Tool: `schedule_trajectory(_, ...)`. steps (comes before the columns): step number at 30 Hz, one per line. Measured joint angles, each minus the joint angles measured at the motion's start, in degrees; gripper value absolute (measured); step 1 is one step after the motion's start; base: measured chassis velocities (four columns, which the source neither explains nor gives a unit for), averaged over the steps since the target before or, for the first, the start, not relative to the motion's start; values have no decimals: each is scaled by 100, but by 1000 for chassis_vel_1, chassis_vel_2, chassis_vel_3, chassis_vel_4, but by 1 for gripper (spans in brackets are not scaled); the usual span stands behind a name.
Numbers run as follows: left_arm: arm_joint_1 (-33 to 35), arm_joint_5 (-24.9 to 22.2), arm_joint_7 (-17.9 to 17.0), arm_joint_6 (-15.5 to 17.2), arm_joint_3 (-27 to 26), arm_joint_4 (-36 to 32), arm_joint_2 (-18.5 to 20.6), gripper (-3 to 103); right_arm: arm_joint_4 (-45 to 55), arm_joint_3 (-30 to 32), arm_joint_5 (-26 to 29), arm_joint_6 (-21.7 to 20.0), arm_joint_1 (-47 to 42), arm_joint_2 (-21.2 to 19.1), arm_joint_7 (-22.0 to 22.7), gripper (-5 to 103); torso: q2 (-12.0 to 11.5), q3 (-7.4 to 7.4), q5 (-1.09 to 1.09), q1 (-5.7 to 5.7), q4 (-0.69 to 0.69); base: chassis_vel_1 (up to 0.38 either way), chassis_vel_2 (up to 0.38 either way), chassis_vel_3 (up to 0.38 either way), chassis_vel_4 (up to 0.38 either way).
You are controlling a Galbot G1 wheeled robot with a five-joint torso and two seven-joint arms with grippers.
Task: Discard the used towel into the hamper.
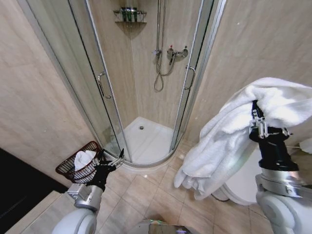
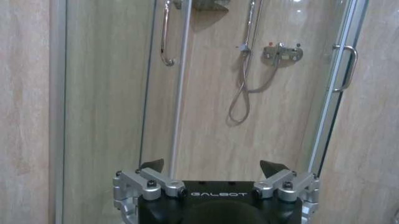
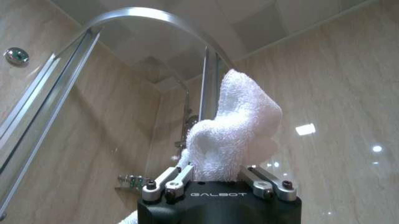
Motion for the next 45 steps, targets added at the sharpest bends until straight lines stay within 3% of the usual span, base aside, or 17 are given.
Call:
schedule_trajectory(27, 0, 0, 0, 0, 0, 0, 0, 100, 1, -139, -66, 162, -65, 119, -95, 18, 850, 466, 0, 385, 0, 0, 0, 0, 0)
schedule_trajectory(45, 0, 0, 0, 0, 0, 0, 0, 100, 1, -147, 43, 345, -44, 136, -110, 18, 858, 471, 0, 389, 0, 0, 0, 0, 0)
